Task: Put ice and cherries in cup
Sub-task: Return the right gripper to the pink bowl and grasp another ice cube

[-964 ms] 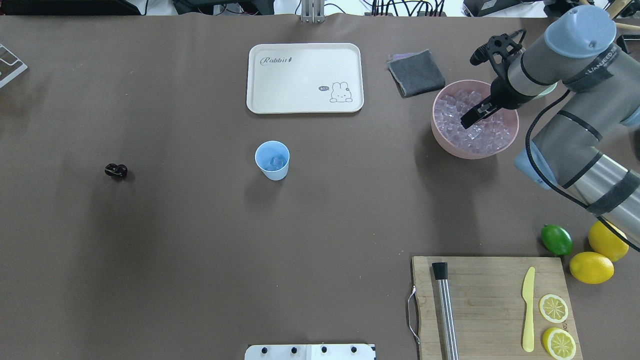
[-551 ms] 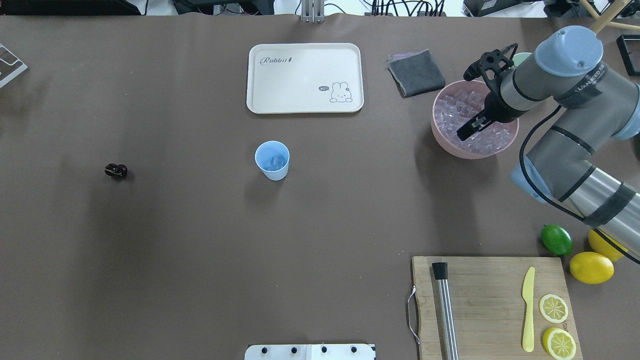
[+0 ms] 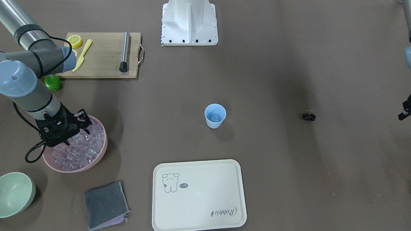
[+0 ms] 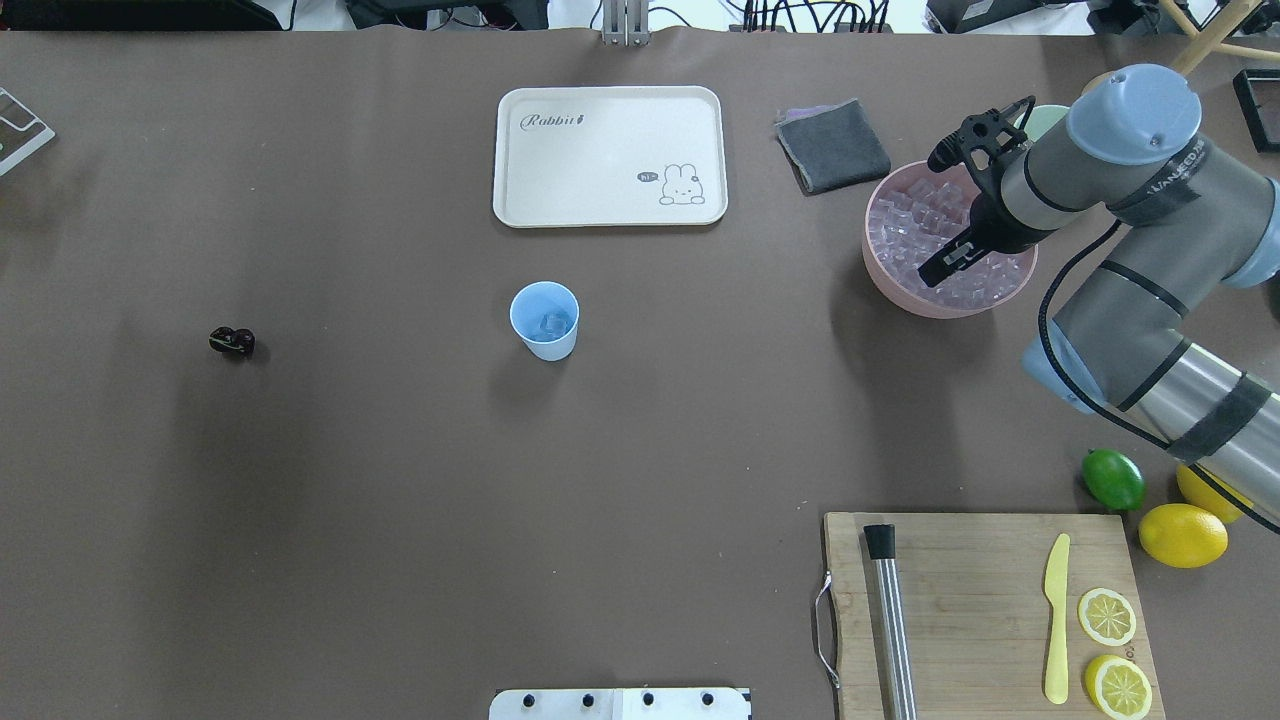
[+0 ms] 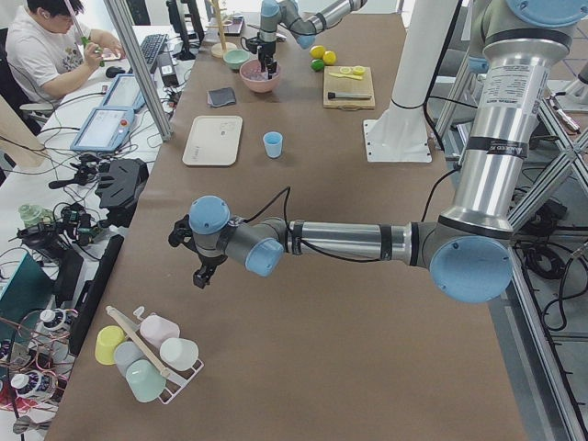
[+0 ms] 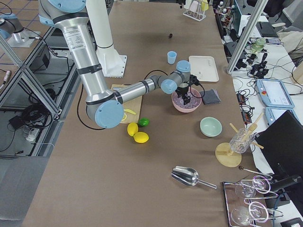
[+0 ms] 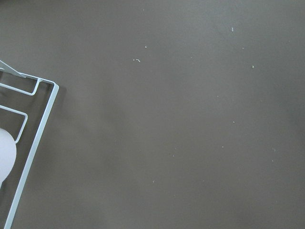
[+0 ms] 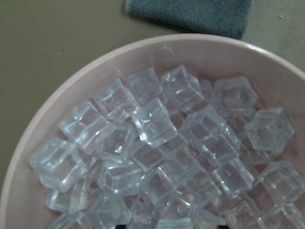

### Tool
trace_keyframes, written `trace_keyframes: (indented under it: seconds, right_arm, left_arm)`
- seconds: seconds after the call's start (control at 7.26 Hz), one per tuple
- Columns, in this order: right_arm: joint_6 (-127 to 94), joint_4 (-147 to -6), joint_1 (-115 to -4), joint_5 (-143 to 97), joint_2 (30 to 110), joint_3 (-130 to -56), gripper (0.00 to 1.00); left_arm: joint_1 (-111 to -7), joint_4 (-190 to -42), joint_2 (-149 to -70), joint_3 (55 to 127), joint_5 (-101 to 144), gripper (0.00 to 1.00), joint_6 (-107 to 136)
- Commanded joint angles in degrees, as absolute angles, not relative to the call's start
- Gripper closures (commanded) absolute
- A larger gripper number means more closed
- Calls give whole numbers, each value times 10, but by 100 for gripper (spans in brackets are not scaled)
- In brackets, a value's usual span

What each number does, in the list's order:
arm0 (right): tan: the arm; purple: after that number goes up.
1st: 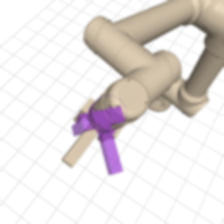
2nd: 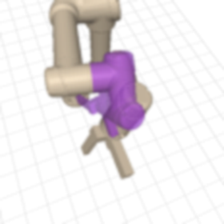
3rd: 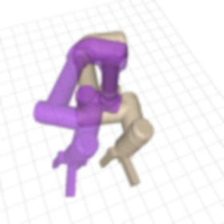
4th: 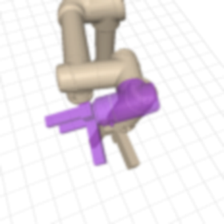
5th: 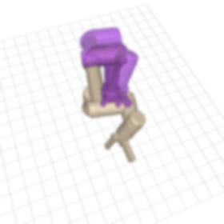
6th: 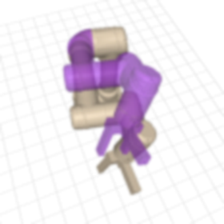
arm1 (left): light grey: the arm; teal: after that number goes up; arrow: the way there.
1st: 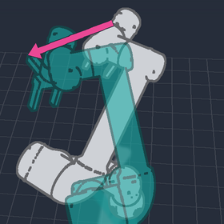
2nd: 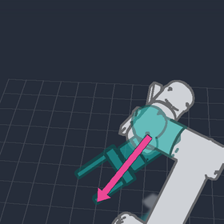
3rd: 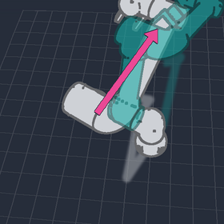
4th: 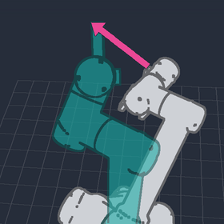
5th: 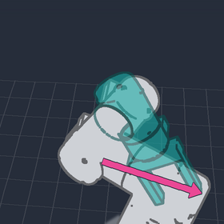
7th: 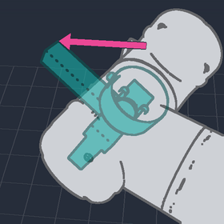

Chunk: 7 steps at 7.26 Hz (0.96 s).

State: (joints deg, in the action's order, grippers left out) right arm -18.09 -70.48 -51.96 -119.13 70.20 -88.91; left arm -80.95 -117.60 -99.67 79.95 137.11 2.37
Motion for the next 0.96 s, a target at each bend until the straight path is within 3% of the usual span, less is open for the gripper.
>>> trace_keyframes:
  seconds: [0.0, 0.28, 0.41, 0.83]
  right_arm:
    - [-180, -704, -519, -1192, 704, -888, 50]
    - [-181, -704, -519, -1191, 704, -888, 60]
    - [-181, -704, -519, -1191, 703, -889, 60]
    - [-191, -710, -527, -1200, 696, -909, 100]
  left_arm:
    - [-809, -1179, -996, 799, 1371, 2, 24]
    - [-809, -1184, -991, 798, 1371, 2, 24]
    - [-809, -1184, -990, 798, 1371, 2, 24]
    - [-809, -1185, -988, 797, 1371, 2, 24]
